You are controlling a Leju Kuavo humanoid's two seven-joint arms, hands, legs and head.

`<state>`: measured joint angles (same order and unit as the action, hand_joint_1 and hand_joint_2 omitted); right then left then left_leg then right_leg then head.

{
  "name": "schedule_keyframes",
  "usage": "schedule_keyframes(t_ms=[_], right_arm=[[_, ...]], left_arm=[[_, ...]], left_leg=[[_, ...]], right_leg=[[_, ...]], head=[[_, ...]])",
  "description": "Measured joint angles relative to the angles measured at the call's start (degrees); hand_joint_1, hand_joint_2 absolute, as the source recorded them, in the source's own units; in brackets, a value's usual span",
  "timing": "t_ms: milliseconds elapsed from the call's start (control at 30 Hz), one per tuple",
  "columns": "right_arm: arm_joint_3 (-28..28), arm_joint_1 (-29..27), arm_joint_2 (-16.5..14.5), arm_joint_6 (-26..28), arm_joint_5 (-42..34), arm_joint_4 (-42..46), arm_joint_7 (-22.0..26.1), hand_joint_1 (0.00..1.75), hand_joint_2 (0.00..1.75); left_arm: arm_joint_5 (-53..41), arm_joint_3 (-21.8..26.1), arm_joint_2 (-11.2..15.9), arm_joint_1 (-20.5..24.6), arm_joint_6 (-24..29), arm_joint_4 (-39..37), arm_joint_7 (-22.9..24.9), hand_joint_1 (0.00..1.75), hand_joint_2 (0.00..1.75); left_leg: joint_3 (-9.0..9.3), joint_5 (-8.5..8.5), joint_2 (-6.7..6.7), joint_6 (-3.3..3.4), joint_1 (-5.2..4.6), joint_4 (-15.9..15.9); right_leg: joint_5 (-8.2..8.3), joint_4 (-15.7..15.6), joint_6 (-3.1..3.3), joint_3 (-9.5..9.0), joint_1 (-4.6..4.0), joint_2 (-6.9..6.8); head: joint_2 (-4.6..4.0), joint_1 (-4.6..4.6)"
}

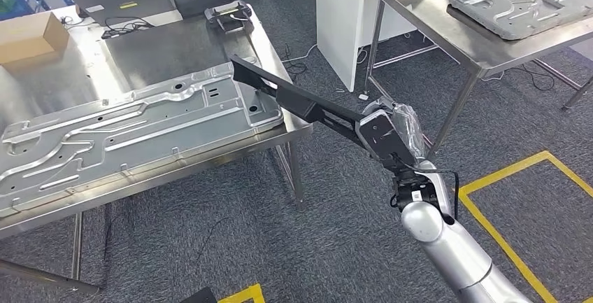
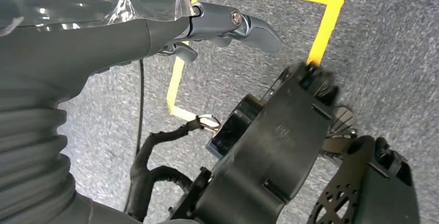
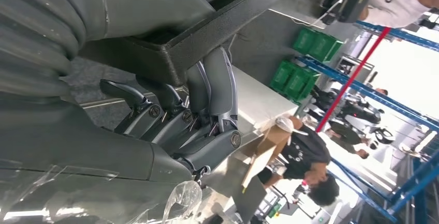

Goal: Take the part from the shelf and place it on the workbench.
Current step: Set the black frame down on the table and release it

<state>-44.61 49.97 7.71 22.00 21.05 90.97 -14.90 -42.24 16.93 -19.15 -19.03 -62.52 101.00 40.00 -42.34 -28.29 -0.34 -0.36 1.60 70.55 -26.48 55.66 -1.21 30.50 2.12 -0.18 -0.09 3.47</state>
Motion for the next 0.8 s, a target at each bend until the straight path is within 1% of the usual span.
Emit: schedule_keyframes(t_ms=[33,67,100,133,167,200,233,267,300,333,367,400,433,467,500,533,567,600,633,667,700,733,767,800], right_arm=[[-0.1,-0.1,0.0,0.0,0.0,-0.1,0.0,1.75,1.75],[-0.1,-0.2,0.0,0.1,0.0,-0.2,-0.1,1.75,1.75],[-0.1,-0.2,0.0,0.1,0.1,-0.2,-0.1,1.75,1.75],[-0.2,-0.1,0.0,0.2,0.1,-0.2,-0.2,1.75,1.75],[-0.1,-0.1,0.1,0.2,0.2,-0.2,-0.3,1.75,1.75],[-0.1,-0.1,0.1,0.3,0.2,-0.3,-0.3,1.75,1.75],[-0.1,0.0,0.2,0.3,0.3,-0.3,-0.4,1.75,1.75],[-0.1,0.0,0.2,0.4,0.4,-0.3,-0.5,1.75,1.75],[-0.1,0.1,0.2,0.4,0.4,-0.3,-0.6,1.75,1.75],[0.0,0.2,0.3,0.4,0.5,-0.2,-0.6,1.75,1.75],[0.1,0.2,0.4,0.5,0.5,-0.2,-0.7,1.75,1.75],[0.2,0.3,0.4,0.5,0.5,-0.1,-0.8,1.75,1.75],[0.2,0.2,0.5,0.5,0.6,-0.1,-0.8,1.75,1.75],[0.2,0.0,0.6,0.4,0.6,-0.1,-0.9,1.75,1.75],[0.2,-0.2,0.8,0.4,0.6,-0.2,-1.0,1.75,1.75],[0.2,-0.4,0.9,0.3,0.4,-0.2,-1.1,1.75,1.75],[0.2,-0.6,1.0,0.2,0.1,-0.2,-1.3,1.75,1.75],[0.2,-0.9,1.0,0.0,-0.4,-0.3,-1.3,1.75,1.75],[0.1,-1.1,1.1,-0.1,-0.8,-0.3,-1.4,1.75,1.75],[0.1,-1.3,1.2,-0.1,-0.9,-0.4,-1.4,1.75,1.75],[0.1,-1.5,1.2,0.1,-0.8,-0.5,-1.4,1.75,1.75],[0.1,-1.5,1.3,0.3,-0.5,-0.5,-1.5,1.75,1.75],[0.0,-1.5,1.3,0.5,0.1,-0.6,-1.7,1.75,1.75],[0.0,-1.5,1.3,0.6,0.8,-0.7,-2.0,1.75,1.75]], left_arm=[[0.3,0.0,0.0,-0.2,0.3,0.0,0.0,0.00,1.75],[0.5,0.0,0.0,-0.3,0.7,0.0,0.0,0.00,1.75],[0.8,-0.1,0.0,-0.4,1.0,0.0,0.0,0.00,1.75],[1.0,-0.1,0.0,-0.5,1.3,0.0,0.0,0.00,1.75],[1.1,-0.2,0.0,-0.5,1.6,0.0,0.0,0.00,1.75],[1.2,-0.2,0.0,-0.5,1.8,0.0,0.0,0.00,1.75],[1.3,-0.2,0.0,-0.6,2.0,0.0,0.0,0.00,1.75],[1.3,-0.2,0.0,-0.8,2.3,0.1,0.0,0.00,1.75],[1.4,-0.2,0.0,-0.9,2.6,0.1,0.0,0.00,1.75],[1.4,-0.3,0.0,-1.0,2.9,0.1,0.0,0.00,1.75],[1.5,-0.3,0.0,-1.0,3.2,0.1,0.0,0.00,1.75],[1.5,-0.3,0.0,-1.0,3.5,0.1,0.0,0.00,1.75],[1.5,-0.3,0.0,-1.1,3.7,0.1,0.0,0.00,1.75],[1.5,-0.3,0.0,-1.0,3.8,0.1,0.0,0.00,1.75],[1.5,-0.3,0.0,-1.1,4.0,0.1,0.0,0.00,1.75],[1.4,-0.3,0.0,-1.1,4.1,0.1,0.0,0.00,1.75],[1.3,-0.3,0.0,-1.1,4.2,0.1,0.0,0.00,1.75],[1.2,-0.2,0.0,-1.0,4.2,0.1,0.0,0.00,1.75],[1.1,-0.2,0.0,-0.9,4.2,0.1,0.0,0.00,1.75],[0.9,-0.1,0.0,-0.9,4.1,0.1,0.0,0.00,1.75],[0.8,0.0,0.0,-0.7,4.0,0.2,0.0,0.00,1.75],[0.6,0.1,0.0,-0.6,3.9,0.2,0.0,0.00,1.75],[0.5,0.2,-0.1,-0.5,3.9,0.3,0.0,0.00,1.75],[0.5,0.2,-0.1,-0.4,4.0,0.3,0.0,0.00,1.75]], left_leg=[[-0.98,-0.15,0.00,0.24,-0.13,1.6],[-0.89,0.74,0.00,0.70,-0.36,1.0],[0.33,2.60,0.00,1.46,-0.75,-2.0],[2.20,4.85,0.01,2.57,-1.34,-6.2],[4.09,6.75,0.01,3.86,-2.10,-10.3],[5.54,8.02,0.06,4.94,-2.74,-13.3],[6.33,8.53,0.11,5.65,-3.30,-15.0],[6.66,8.50,0.16,5.98,-3.62,-15.5],[7.04,8.43,0.24,5.97,-3.62,-15.9],[7.71,8.48,0.31,5.71,-3.49,-16.6],[8.58,8.51,0.42,5.50,-3.22,-17.5],[9.46,8.55,0.51,5.27,-2.90,-18.3],[10.12,8.50,0.59,5.03,-2.63,-18.7],[10.45,8.31,0.62,5.01,-2.49,-18.9],[10.61,8.14,0.61,4.89,-2.36,-18.9],[10.72,7.95,0.58,4.68,-2.20,-18.8],[10.77,7.78,0.49,4.37,-1.93,-18.7],[10.75,7.55,0.37,3.95,-1.57,-18.3],[10.62,7.21,0.20,3.39,-1.18,-17.7],[10.32,6.76,-0.01,2.73,-0.99,-17.0],[9.92,6.27,-0.22,2.15,-0.88,-16.2],[9.58,5.88,-0.46,1.70,-0.89,-15.6],[9.35,5.69,-0.69,1.43,-0.97,-15.4],[9.25,5.64,-0.89,1.32,-0.86,-15.2]], right_leg=[[-0.16,0.0,0.19,-0.14,-0.29,0.02],[-0.36,0.0,0.33,-0.36,-0.64,0.08],[-0.60,0.0,0.44,-0.70,-1.02,0.13],[-0.89,0.0,0.53,-1.09,-1.31,0.15],[-1.23,0.0,0.49,-1.47,-1.67,0.19],[-1.54,-0.1,0.39,-1.75,-1.77,0.27],[-1.82,-0.1,0.21,-1.92,-1.77,0.36],[-2.03,-0.2,-0.01,-2.06,-1.75,0.45],[-2.16,-0.5,-0.23,-2.32,-1.67,0.54],[-2.35,-0.6,-0.41,-2.65,-1.69,0.56],[-2.80,0.0,-0.61,-2.63,-1.75,0.57],[-3.71,1.9,-0.88,-1.91,-1.82,0.58],[-5.01,5.0,-1.16,-0.25,-1.71,0.56],[-6.45,8.9,-1.53,2.11,-1.56,0.55],[-7.49,12.4,-1.91,4.53,-1.29,0.54],[-7.59,14.4,-2.32,6.28,-0.95,0.52],[-6.55,14.2,-2.78,6.93,-0.57,0.50],[-4.58,11.8,-3.30,6.33,-0.15,0.48],[-2.24,7.8,-3.94,4.81,0.36,0.45],[-0.50,4.6,-4.44,3.44,0.63,0.52],[0.53,2.3,-4.40,2.43,0.79,0.56],[0.79,1.4,-4.02,2.02,0.83,0.47],[0.59,1.8,-3.36,2.18,0.64,0.34],[0.53,1.9,-2.58,2.23,0.58,0.04]], head=[[0.00,-0.01],[0.00,-0.01],[0.00,-0.02],[0.00,-0.02],[0.00,-0.04],[0.00,-0.04],[0.00,-0.05],[0.00,-0.06],[0.01,-0.04],[0.01,-0.05],[0.01,-0.07],[0.01,-0.09],[0.01,-0.11],[0.00,-0.14],[0.00,-0.15],[0.00,-0.15],[0.00,-0.14],[0.00,-0.15],[0.00,-0.15],[0.00,-0.19],[0.01,-0.19],[0.00,-0.17],[0.00,-0.15],[0.00,-0.10]])
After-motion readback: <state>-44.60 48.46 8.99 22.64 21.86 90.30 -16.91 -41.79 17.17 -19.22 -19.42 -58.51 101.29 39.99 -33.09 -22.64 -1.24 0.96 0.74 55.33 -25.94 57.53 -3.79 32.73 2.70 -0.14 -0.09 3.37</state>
